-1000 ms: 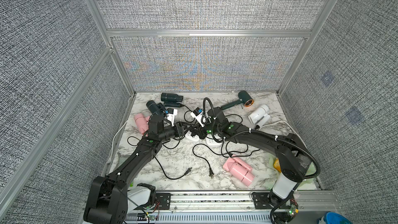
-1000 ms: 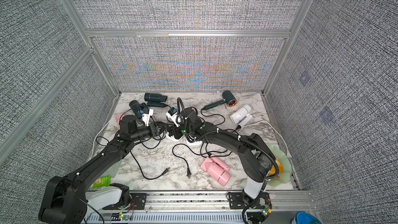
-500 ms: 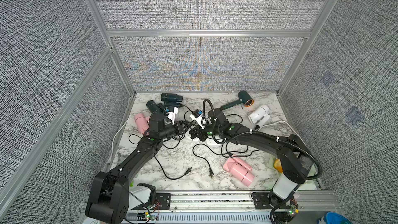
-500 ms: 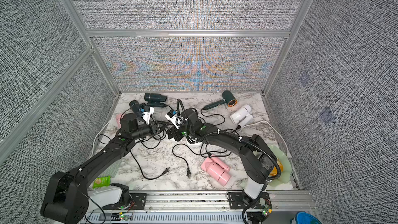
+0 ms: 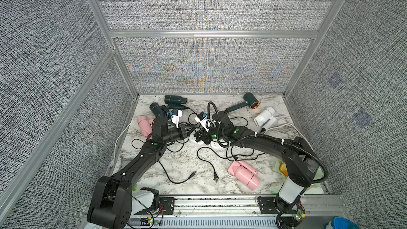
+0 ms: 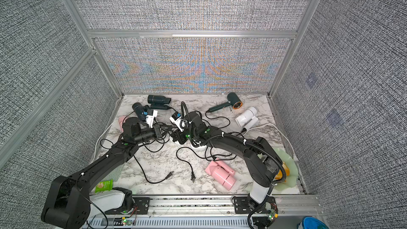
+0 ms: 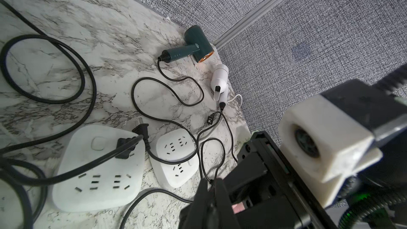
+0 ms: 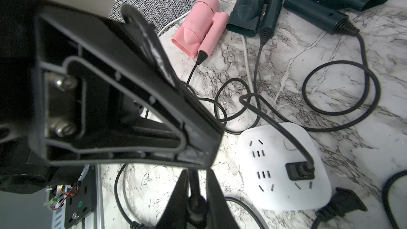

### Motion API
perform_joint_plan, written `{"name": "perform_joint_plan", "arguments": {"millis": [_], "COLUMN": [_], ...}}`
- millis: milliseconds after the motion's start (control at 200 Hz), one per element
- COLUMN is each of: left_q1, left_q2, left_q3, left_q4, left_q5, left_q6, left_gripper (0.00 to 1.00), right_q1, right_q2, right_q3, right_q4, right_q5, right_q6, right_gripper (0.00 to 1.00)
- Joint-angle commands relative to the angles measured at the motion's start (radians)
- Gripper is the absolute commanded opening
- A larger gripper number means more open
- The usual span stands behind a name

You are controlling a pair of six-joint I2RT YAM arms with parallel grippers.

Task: Charge the blow dryers
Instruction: Pick up the plug from the center of the board.

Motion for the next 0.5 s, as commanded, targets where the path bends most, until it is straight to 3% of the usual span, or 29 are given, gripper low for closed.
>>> {"name": "perform_joint_plan", "arguments": {"millis": [0,100,495], "left_q1": [-0.006,-0.017,-0.053], "left_q2": [-0.021,-0.032,-0.024], "left_q3": [-0.009,-0.011,0.015], "left_q4": [0.030,0.021,-0.028], "left_q5": [-0.069,-0.111,-0.196], "left_q6": [-0.003,-0.001,0.024], "left_gripper": [0.03,0.02,0.02], "right_q1": [0.002,0.009,0.067], "right_q2": [-0.015,-0.034,-0.006], "right_q3": [0.006,0.009,0.124], "right_q4": [0.011,-0.030,-0.277], "right_q5": [0.052,0.103,0.302], "right_q6": [0.050,0.079,0.153], "right_gripper": [0.39,0.49,0.50]}}
